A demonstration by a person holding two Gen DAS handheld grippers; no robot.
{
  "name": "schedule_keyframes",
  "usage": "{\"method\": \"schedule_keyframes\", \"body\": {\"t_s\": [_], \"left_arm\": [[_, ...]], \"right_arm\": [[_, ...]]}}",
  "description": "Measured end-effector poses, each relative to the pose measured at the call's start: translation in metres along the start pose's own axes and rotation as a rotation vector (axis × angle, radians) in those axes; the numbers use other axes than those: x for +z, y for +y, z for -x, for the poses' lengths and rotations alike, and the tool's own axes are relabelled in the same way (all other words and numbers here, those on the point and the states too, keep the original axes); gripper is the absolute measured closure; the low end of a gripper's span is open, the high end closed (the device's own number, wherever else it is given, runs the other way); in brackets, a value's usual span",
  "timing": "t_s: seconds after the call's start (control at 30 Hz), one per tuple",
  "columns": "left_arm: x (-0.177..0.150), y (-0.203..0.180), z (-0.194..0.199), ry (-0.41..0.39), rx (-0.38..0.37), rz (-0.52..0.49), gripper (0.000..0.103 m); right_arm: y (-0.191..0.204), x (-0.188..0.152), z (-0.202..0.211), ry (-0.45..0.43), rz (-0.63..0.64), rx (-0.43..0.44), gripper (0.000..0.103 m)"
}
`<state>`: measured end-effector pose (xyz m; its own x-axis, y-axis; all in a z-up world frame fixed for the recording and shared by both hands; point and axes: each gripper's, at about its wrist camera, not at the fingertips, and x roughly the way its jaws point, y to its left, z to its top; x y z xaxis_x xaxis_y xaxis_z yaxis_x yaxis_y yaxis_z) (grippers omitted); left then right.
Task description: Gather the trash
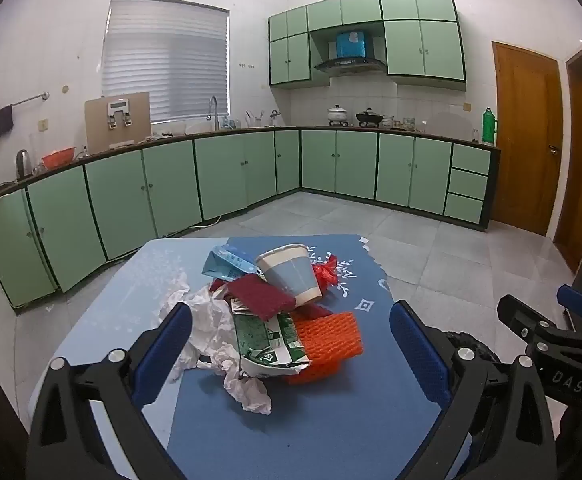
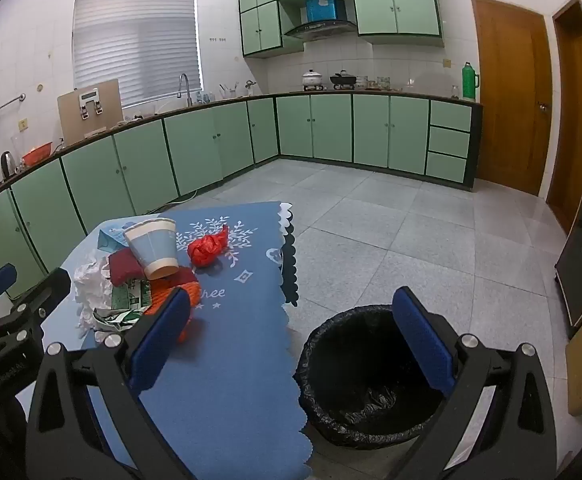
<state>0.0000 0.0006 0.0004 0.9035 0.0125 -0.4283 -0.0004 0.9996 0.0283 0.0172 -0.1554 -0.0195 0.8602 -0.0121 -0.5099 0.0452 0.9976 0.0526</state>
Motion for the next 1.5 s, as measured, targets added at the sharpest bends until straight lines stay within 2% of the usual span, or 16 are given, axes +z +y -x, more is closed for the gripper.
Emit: {"method": "schedule_keyframes", "body": {"t_s": [0.23,0.27,0.57,0.9,1.5], "left_arm": [[0.003,0.002,-0.001,-0.007,0.017,0.004,0.006],[0.002,0.0,0.007,-0.009,-0.008,-0.004,0.006],[0.008,0.005,0.018,-0.012,-0.008,-0.003,0.006],[0.016,0.004,0.011,-0.014,0.003,0.0,0.006],[0.003,0.004,0.003,-0.007,0.01,0.001,0.006]], "right_arm": [[0.0,0.0,0.0,-0.002,0.001,0.003,0.005],[0.0,0.0,0.0,-0.003,0.001,0.004,0.005],[0.001,0.0,0.001,-0.008,0.0,0.0,0.005],[0.002,0.0,0.002,-0.009,0.0,0.001,0.005],[0.007,0.002,0.004,-0.005,0.0,0.002,0.005]]}}
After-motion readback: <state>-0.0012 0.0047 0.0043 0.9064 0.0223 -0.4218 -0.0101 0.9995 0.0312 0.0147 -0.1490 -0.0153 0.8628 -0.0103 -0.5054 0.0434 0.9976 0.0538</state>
